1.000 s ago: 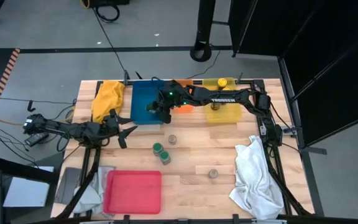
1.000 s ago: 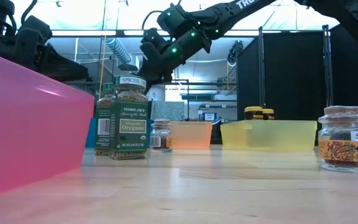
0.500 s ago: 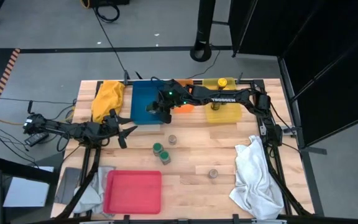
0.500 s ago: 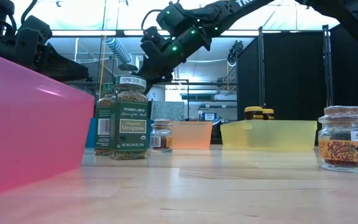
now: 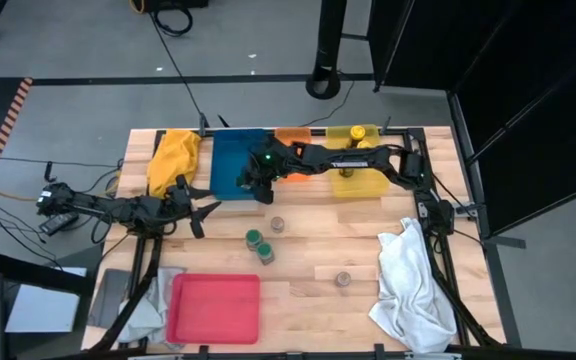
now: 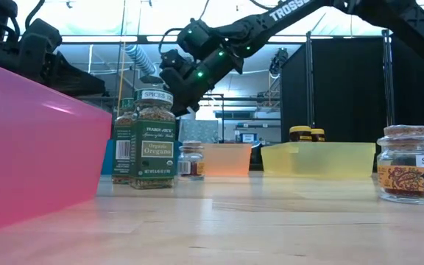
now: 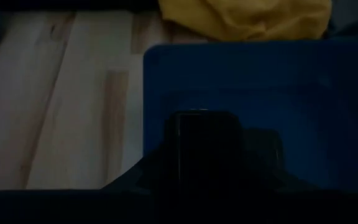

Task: Sort spices by type
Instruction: Put the black seasoning can into the blue bin

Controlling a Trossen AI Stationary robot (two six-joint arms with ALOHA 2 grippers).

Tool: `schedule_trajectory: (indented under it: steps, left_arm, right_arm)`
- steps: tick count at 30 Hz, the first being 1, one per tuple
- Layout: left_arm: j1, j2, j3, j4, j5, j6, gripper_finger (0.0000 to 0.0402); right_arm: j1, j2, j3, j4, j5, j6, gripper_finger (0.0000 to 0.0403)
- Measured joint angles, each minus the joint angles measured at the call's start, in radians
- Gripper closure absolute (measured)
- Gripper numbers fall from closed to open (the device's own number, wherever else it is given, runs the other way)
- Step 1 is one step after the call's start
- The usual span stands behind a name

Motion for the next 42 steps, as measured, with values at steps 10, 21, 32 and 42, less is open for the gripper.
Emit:
schedule_trajectory:
  steps: [10, 21, 32, 42]
  left_arm:
    - [0.000, 0.008, 0.000, -0.002, -0.013, 0.002, 0.0218]
    - [0.000, 0.008, 0.000, 0.001, -0.015, 0.001, 0.0218]
    - [0.000, 0.008, 0.000, 0.000, -0.015, 0.000, 0.0218]
    - [0.000, 0.008, 0.000, 0.000, -0.015, -0.001, 0.0218]
  right_arm:
    - [-0.003, 0.020, 0.059, -0.061, 0.004, -0.005, 0.0266]
    - [-0.004, 0.020, 0.058, -0.111, 0.026, -0.007, 0.0266]
    - [-0.004, 0.020, 0.057, -0.120, 0.028, -0.008, 0.0266]
    - [-0.004, 0.020, 0.057, -0.136, 0.039, 0.002, 0.0266]
